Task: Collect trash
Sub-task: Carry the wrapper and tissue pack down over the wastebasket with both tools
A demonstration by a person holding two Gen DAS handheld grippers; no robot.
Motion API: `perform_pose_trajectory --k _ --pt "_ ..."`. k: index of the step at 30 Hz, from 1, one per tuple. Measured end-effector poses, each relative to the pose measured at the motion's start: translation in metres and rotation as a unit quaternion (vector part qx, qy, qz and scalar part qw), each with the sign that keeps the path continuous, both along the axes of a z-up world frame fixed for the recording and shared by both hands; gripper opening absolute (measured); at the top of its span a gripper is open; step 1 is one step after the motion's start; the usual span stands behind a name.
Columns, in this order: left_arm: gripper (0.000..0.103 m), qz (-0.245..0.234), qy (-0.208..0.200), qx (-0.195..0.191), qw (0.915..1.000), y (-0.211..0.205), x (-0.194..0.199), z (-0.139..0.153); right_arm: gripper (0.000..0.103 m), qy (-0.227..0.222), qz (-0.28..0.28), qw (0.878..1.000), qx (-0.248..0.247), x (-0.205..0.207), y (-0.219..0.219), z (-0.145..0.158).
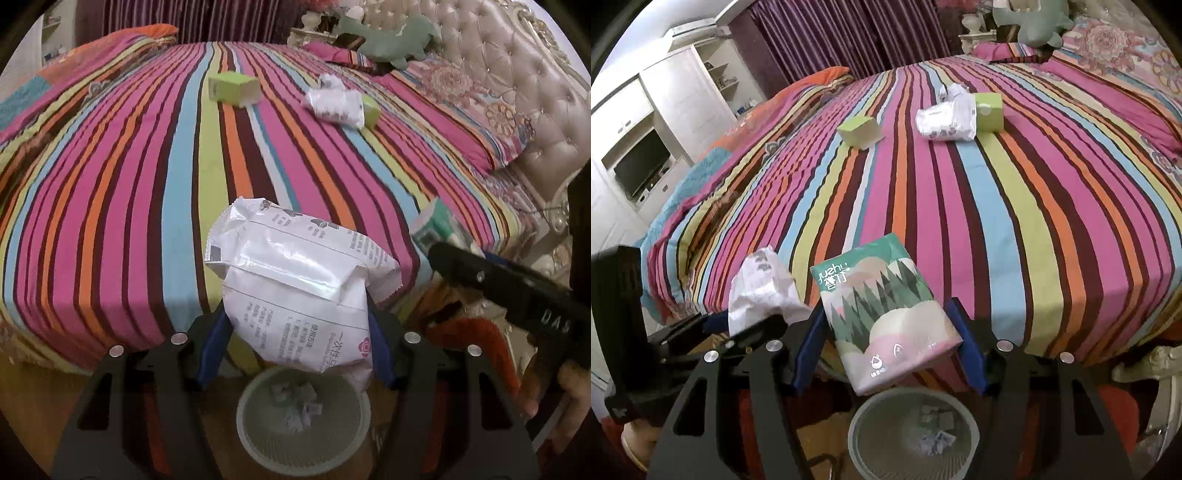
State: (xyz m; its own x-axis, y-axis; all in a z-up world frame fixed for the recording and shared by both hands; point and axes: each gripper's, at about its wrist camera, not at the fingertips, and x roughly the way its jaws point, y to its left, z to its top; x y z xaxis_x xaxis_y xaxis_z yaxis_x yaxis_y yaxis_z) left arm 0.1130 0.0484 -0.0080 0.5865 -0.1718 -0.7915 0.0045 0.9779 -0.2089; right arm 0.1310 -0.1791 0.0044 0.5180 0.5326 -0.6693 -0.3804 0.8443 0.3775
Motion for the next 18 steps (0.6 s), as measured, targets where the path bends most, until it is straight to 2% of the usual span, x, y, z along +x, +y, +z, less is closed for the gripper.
perform_pose_trajectory --k 9,12,16,18 --pt "0.063 -0.008 0.034 0.01 0.9993 -0.013 -0.038 -0.03 0.061 0.026 0.005 1.0 -0.01 -0.033 -0.001 -0.017" --pt "0.063 -0.015 0.048 0.015 0.9986 -0.021 -0.047 -0.041 0.061 0.056 0.002 0.998 -0.008 -0.039 -0.003 -0.029" --pt "0.063 -0.02 0.079 0.013 0.9966 -0.028 -0.06 -0.06 0.061 0.119 -0.007 0.993 0.01 -0.044 -0.01 -0.053" --pt "0.063 -0.025 0.095 0.016 0.995 -0.031 -0.064 -0.07 0.061 0.131 -0.007 0.991 0.003 -0.047 -0.009 -0.061"
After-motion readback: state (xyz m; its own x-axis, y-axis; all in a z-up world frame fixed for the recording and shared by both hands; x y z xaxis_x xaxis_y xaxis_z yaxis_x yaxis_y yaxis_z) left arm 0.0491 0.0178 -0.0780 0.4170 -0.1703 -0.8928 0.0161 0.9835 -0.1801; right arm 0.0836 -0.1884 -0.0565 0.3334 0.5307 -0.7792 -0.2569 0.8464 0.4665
